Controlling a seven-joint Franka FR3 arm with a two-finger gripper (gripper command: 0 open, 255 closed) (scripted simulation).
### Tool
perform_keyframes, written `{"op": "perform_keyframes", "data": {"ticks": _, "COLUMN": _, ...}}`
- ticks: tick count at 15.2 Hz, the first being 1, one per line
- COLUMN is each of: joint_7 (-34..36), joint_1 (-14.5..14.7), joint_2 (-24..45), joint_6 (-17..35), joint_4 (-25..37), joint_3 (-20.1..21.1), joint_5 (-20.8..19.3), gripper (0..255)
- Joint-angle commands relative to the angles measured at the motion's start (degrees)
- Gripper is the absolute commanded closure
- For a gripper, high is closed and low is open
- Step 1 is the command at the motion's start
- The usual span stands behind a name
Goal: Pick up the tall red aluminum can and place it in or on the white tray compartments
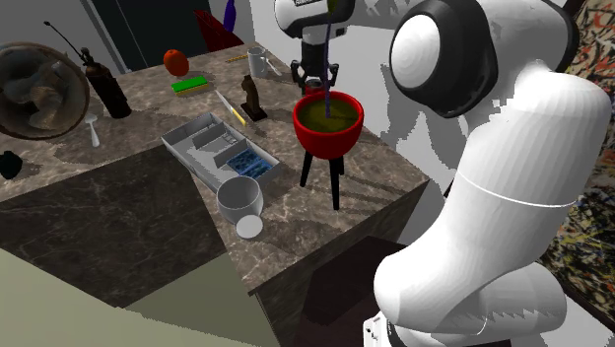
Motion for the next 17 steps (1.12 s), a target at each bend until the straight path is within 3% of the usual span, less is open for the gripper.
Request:
{"op": "perform_keyframes", "data": {"ticks": 1, "joint_7": -0.23, "joint_1": -0.08, "joint_2": -0.41, "joint_6": -1.31, "joint_4": 0.96, "joint_3": 0.06, "joint_5": 0.21, "gripper": 255}}
{"op": "perform_keyframes", "data": {"ticks": 15, "joint_7": -0.71, "joint_1": 0.57, "joint_2": -0.84, "joint_6": -11.70, "joint_4": 11.00, "joint_3": 0.41, "joint_5": 0.62, "gripper": 255}}
{"op": "perform_keyframes", "data": {"ticks": 17, "joint_7": 1.60, "joint_1": 2.07, "joint_2": -1.43, "joint_6": -11.92, "joint_4": 10.57, "joint_3": 1.21, "joint_5": 0.63, "gripper": 255}}
